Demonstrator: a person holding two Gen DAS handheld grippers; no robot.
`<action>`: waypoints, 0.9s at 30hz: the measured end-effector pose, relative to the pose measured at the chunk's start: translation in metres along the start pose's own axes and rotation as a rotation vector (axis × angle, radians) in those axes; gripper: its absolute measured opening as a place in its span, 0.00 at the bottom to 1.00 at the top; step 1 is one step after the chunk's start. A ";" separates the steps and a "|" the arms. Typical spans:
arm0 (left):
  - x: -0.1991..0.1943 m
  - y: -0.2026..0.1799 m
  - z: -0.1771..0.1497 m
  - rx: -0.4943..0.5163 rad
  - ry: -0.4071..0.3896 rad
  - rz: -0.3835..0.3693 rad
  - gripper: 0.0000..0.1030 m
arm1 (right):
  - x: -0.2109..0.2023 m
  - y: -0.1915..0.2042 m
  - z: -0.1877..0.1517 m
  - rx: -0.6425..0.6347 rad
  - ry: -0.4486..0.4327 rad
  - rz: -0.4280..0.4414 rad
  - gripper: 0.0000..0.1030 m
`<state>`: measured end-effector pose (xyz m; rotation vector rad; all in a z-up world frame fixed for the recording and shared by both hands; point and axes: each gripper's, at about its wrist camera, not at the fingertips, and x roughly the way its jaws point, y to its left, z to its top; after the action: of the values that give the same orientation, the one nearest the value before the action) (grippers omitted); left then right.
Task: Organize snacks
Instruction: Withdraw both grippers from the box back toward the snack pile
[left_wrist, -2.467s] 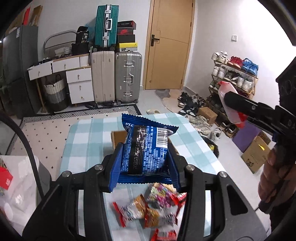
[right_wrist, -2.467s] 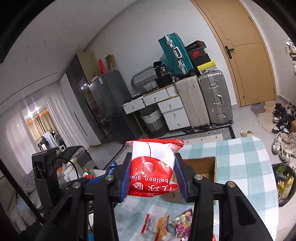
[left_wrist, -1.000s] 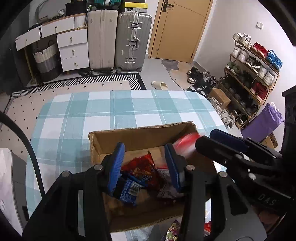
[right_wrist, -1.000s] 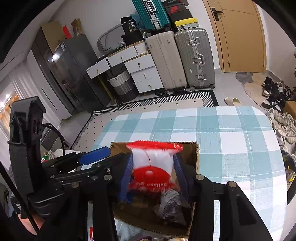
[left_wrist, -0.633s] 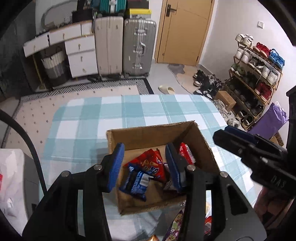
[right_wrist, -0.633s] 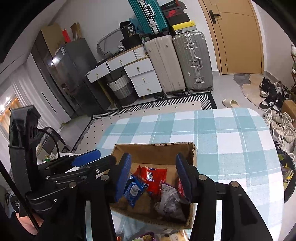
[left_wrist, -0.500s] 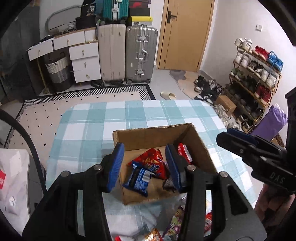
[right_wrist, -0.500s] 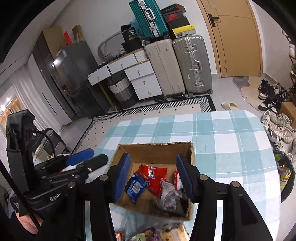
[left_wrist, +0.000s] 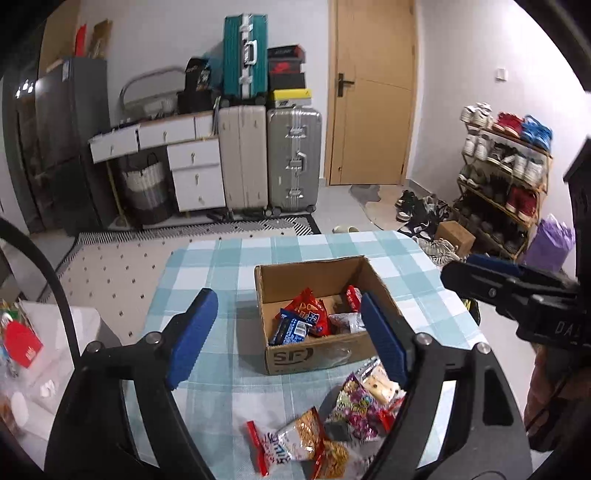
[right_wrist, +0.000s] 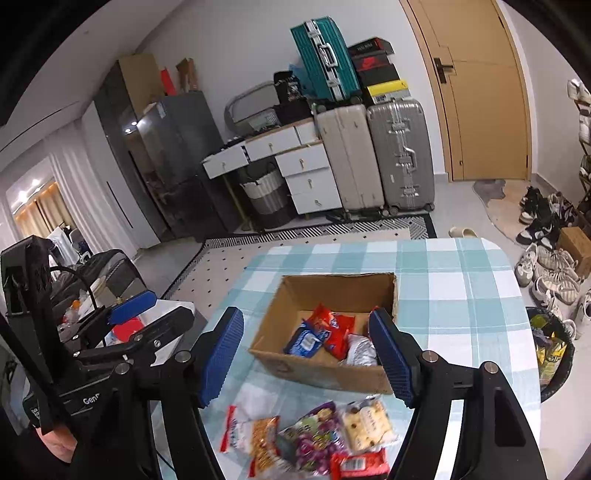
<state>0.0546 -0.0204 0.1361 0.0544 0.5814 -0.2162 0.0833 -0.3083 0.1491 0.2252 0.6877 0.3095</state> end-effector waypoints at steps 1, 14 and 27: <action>-0.010 -0.003 -0.004 0.010 -0.009 0.003 0.76 | -0.008 0.005 -0.002 -0.009 -0.012 0.002 0.74; -0.116 -0.012 -0.057 -0.024 -0.050 -0.032 0.80 | -0.103 0.050 -0.051 -0.097 -0.155 0.019 0.91; -0.138 -0.001 -0.139 0.009 -0.060 0.007 0.91 | -0.133 0.030 -0.127 -0.042 -0.291 0.064 1.00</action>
<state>-0.1333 0.0199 0.0959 0.0582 0.5205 -0.2133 -0.1028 -0.3140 0.1401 0.2468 0.3867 0.3442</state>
